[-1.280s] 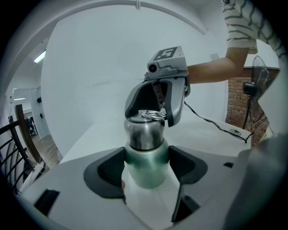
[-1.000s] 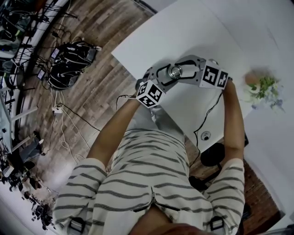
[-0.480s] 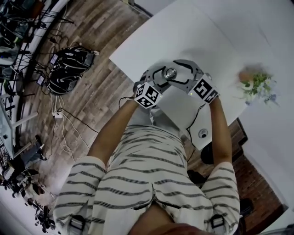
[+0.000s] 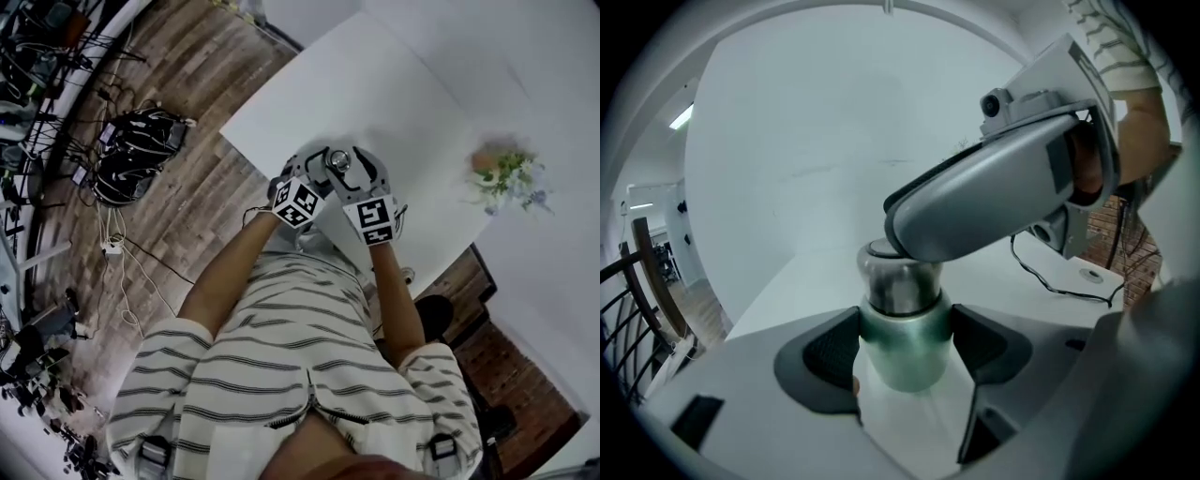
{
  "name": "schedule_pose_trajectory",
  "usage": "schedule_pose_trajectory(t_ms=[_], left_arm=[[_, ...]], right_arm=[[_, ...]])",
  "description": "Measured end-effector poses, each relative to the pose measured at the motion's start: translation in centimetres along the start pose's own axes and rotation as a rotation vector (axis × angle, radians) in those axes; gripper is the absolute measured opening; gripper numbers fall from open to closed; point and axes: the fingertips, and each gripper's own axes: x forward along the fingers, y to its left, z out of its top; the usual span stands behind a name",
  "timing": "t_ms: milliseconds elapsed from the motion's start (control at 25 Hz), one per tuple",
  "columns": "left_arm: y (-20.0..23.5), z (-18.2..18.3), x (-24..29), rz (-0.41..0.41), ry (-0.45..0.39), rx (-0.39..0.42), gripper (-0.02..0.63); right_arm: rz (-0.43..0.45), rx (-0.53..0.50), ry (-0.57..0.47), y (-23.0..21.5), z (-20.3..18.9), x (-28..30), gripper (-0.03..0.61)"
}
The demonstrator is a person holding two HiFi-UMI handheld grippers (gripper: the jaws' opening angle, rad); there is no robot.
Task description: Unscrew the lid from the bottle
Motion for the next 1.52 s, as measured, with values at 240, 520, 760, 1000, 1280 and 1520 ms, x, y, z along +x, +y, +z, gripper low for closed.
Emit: schedule_pose_trajectory(t_ms=[240, 520, 760, 1000, 1280, 1520], left_arm=[[0.1, 0.2, 0.2, 0.0, 0.007, 0.004, 0.308], [0.2, 0.2, 0.0, 0.006, 0.016, -0.001, 0.308], [0.1, 0.2, 0.1, 0.006, 0.024, -0.002, 0.308], [0.2, 0.3, 0.1, 0.001, 0.025, -0.003, 0.308], [0.1, 0.3, -0.2, -0.006, 0.023, 0.002, 0.308], [0.0, 0.3, 0.0, -0.01, 0.026, 0.005, 0.308]], right_arm=[[-0.096, 0.134, 0.0, -1.0, 0.0, 0.0, 0.291], [-0.117, 0.118, 0.065, -0.2, -1.3, 1.1, 0.268], [-0.105, 0.033, 0.059, 0.2, -1.7, 1.3, 0.238], [-0.039, 0.016, 0.065, 0.2, -1.6, 1.2, 0.238], [0.198, -0.109, 0.084, 0.8, -1.5, 1.1, 0.238], [0.454, -0.278, 0.128, 1.1, -1.8, 0.9, 0.239]])
